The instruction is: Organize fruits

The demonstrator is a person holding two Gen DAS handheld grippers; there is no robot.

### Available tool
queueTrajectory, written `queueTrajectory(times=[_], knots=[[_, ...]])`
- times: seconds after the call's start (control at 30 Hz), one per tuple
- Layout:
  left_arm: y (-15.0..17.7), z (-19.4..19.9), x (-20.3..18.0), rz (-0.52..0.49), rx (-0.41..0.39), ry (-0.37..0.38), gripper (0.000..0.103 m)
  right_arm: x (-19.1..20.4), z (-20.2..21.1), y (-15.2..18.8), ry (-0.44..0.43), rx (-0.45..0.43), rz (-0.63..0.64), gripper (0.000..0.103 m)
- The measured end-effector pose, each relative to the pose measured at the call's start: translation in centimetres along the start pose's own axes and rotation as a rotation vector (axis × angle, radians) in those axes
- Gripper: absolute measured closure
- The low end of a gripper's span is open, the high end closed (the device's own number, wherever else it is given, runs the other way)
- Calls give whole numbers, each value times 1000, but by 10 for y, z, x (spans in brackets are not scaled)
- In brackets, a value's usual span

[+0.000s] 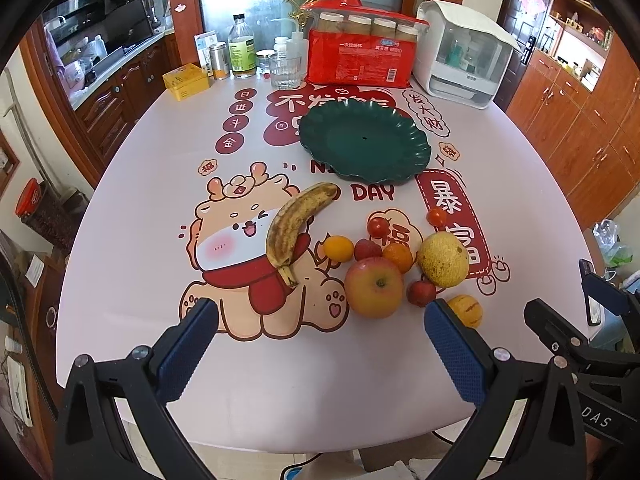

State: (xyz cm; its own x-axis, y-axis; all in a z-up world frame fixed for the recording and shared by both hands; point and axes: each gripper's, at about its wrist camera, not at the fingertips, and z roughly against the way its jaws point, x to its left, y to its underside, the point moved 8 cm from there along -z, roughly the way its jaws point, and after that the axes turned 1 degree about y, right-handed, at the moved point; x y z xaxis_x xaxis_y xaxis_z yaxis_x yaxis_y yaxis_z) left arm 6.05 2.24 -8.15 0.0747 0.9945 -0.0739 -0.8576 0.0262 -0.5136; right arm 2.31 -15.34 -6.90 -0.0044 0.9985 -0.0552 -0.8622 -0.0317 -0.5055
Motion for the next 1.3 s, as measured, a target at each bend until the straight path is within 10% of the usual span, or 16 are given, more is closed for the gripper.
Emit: queueTrajectory(times=[1.3], knots=[[1,-50,-6,13,139,11,1,-17,-54,7,-126,118,-14,11]])
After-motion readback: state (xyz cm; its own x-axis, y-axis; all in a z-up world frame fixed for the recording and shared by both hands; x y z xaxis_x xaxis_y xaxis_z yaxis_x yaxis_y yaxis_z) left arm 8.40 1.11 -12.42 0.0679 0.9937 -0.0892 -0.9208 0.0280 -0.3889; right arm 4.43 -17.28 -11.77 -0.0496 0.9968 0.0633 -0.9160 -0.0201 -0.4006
